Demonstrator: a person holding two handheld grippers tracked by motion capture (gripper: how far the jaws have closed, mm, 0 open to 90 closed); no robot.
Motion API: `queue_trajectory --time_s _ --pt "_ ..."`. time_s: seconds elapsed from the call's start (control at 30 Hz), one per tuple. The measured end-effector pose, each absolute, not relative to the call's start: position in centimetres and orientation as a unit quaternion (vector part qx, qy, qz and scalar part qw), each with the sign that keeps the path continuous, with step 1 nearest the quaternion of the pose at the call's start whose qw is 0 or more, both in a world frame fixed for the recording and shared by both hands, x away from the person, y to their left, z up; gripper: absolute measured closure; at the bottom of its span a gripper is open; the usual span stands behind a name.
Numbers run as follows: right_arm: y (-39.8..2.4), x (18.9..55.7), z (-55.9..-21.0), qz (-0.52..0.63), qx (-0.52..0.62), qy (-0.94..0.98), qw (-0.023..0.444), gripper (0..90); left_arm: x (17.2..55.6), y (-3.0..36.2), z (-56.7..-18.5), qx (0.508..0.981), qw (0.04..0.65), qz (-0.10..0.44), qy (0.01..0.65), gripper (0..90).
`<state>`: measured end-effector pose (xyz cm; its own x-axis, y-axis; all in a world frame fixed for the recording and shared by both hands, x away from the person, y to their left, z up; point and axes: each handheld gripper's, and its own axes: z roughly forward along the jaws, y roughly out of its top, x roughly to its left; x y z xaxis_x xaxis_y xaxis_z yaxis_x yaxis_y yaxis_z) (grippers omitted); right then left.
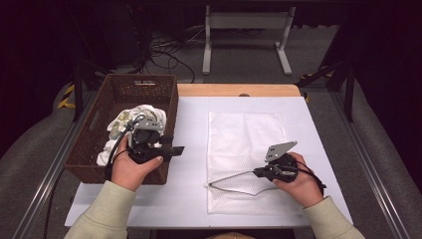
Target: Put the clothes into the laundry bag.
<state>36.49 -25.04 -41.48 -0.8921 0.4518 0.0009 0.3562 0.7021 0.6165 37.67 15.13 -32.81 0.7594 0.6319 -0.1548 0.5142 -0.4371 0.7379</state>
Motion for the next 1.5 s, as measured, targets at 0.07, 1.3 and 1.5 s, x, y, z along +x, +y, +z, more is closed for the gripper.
queue_trajectory --time_s 0.07,1.3,1.5 --pt "-25.1 36.5 -41.5 0.318 0.22 0.919 0.074 89.3 38.1 15.6 -32.8 0.843 0.406 0.075 0.345 43.1" --pt "-26.0 35.9 -41.5 0.319 0.238 0.914 0.076 89.3 44.0 21.4 -32.6 0.817 0.336 0.153 0.444 12.4" --pt "-26.0 35.9 -41.5 0.317 0.238 0.915 0.074 89.3 44.6 22.2 -33.1 0.807 0.327 0.155 0.467 9.8"
